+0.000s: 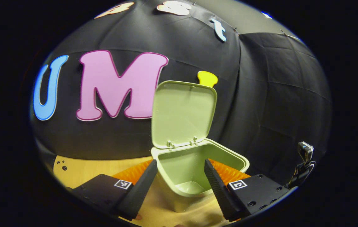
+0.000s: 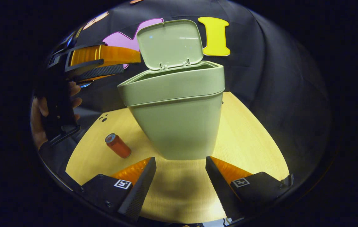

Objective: Press the lid of the desktop garbage bin to open it, pick up the crumpled paper on the desktop and throw it into the bin, then pick up the pop can on the desktop and drop it into the bin, and finally close the garbage bin lid.

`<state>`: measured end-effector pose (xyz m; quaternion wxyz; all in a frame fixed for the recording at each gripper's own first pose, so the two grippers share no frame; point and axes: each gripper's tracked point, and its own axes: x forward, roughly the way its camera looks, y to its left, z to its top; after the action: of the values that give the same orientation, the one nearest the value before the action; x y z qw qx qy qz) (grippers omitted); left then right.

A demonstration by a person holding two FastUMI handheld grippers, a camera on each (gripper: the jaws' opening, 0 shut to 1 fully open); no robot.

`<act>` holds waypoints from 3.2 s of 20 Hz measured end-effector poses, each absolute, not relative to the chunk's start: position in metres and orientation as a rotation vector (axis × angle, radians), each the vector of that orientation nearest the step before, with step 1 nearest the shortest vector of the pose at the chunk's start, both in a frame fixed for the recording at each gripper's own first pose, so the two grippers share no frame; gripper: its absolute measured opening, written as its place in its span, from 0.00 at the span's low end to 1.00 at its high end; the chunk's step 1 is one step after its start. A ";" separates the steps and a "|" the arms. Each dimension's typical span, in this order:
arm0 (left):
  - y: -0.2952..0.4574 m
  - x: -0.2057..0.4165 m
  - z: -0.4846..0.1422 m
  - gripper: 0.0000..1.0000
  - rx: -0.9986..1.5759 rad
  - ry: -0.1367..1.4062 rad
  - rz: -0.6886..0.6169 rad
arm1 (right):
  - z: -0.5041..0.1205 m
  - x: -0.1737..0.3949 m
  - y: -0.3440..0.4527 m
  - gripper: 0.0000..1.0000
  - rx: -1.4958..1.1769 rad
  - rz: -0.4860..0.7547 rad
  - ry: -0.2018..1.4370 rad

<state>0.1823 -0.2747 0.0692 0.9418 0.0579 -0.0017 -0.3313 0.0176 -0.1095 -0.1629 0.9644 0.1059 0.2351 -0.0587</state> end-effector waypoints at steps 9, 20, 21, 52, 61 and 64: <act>-0.099 0.175 0.038 0.96 0.109 0.053 -0.398 | -0.171 0.030 -0.036 0.99 0.148 0.008 0.516; 0.075 0.112 -0.036 0.96 -0.036 0.179 -0.104 | -0.198 0.074 0.084 1.00 -0.006 0.233 0.579; 0.086 0.104 -0.045 0.96 -0.056 0.200 -0.079 | -0.200 0.079 0.092 0.99 -0.017 0.241 0.582; 0.173 0.048 -0.112 0.96 -0.180 0.350 0.264 | -0.258 0.198 0.144 0.82 -0.156 0.305 0.677; 0.148 0.055 -0.116 0.96 -0.126 0.338 0.177 | -0.176 0.183 0.145 0.82 -0.150 0.347 0.529; 0.137 0.059 -0.114 0.96 -0.094 0.327 0.136 | -0.129 0.177 0.144 0.82 -0.117 0.352 0.444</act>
<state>0.0587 0.1371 -0.1142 0.9833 -0.0465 0.1625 0.0675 0.1770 0.1439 -0.1291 0.9584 -0.0575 0.2188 0.1738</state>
